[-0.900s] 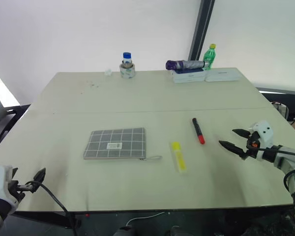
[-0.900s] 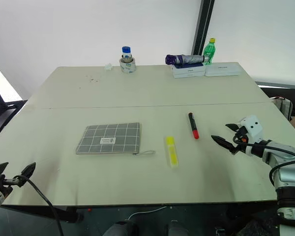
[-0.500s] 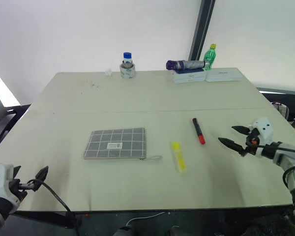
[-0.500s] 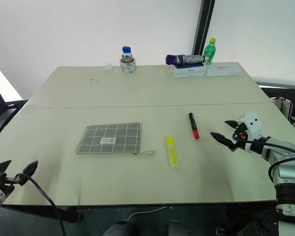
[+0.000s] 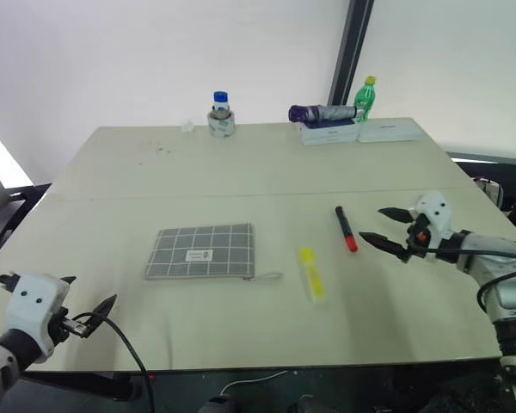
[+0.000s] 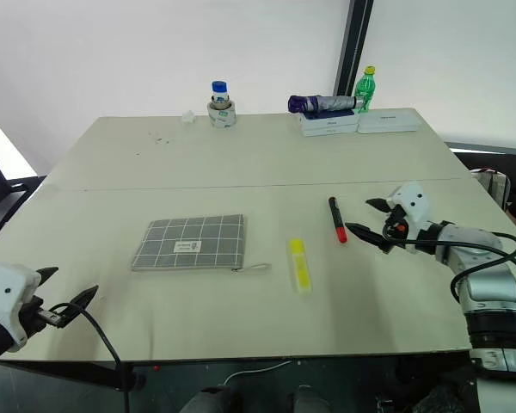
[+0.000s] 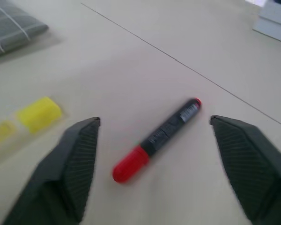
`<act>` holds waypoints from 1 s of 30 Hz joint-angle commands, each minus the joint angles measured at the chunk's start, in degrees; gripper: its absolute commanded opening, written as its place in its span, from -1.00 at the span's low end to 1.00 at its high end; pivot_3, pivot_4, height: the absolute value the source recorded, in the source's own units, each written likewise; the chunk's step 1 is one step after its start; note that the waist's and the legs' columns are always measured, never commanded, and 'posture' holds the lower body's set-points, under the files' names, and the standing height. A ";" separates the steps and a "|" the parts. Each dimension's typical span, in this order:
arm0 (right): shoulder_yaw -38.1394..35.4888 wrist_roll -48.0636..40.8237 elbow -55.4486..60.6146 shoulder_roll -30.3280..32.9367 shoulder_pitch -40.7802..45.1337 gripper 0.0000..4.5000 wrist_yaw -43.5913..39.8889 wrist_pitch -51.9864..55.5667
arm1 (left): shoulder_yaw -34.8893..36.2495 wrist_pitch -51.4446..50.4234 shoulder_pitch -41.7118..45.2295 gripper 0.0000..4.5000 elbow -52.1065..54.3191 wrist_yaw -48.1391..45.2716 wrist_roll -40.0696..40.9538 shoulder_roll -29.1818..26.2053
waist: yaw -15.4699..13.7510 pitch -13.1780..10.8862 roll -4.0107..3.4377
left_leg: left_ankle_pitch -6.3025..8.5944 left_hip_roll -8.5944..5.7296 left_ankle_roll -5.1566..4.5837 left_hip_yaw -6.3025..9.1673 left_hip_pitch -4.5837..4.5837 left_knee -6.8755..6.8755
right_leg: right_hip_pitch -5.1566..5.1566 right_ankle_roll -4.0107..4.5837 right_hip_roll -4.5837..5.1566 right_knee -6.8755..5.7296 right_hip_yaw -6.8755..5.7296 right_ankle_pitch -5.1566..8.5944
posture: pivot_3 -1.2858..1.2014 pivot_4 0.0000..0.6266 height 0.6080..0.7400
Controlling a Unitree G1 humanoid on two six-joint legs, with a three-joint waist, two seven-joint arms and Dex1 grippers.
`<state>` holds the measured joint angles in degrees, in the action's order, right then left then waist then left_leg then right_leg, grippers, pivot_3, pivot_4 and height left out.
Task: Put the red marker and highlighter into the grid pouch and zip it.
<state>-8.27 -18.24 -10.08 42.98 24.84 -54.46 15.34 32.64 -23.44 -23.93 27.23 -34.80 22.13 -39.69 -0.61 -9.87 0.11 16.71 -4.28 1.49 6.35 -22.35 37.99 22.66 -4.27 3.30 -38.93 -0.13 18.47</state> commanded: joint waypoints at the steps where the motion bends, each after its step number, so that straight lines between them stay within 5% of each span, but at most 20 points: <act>1: 4.60 0.78 9.16 -2.65 2.07 -0.09 2.73 3.89 | -2.73 4.64 4.16 1.00 -5.87 -0.63 -5.52 -3.45 | -0.05 0.00 0.00 | 0.00 0.00 0.00 0.01 0.00 -0.01 | 0.02 0.02 0.00 0.00 0.00 -0.01 | 0.03 -0.52 1.00; 5: 8.82 2.33 14.65 -5.98 2.11 -0.97 6.29 7.53 | -7.38 13.10 9.04 1.00 -14.84 -0.67 -13.24 -6.89 | -0.14 0.00 0.00 | 0.00 0.00 0.00 0.02 -0.02 -0.05 | 0.03 0.03 0.00 0.05 -0.01 -0.03 | 0.03 -0.52 1.00; 19: 21.62 10.34 19.49 -16.73 6.51 -0.97 17.89 23.56 | -26.78 42.52 35.31 1.00 -47.34 -3.43 -27.47 -9.80 | 0.40 0.00 0.02 | -0.20 -0.02 0.34 0.02 -0.10 -0.12 | 0.12 0.01 -0.02 0.20 -0.03 -0.06 | 0.03 -0.52 1.00; 30: 26.34 13.84 17.56 -20.50 7.59 -0.97 20.23 26.85 | -31.64 48.18 38.76 1.00 -47.92 -10.17 -23.69 -6.52 | 0.56 0.01 0.03 | -0.21 -0.03 0.35 0.01 -0.11 -0.07 | 0.20 0.01 -0.02 0.00 -0.02 -0.06 | 0.03 -0.52 1.00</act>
<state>18.00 -4.93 6.76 23.07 31.16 -34.67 42.34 1.67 24.09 15.71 -22.98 -43.42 -2.89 -46.51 -0.05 -9.87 0.14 16.51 -4.31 1.84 6.37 -22.46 37.92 22.87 -4.26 3.28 -38.96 -0.16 18.40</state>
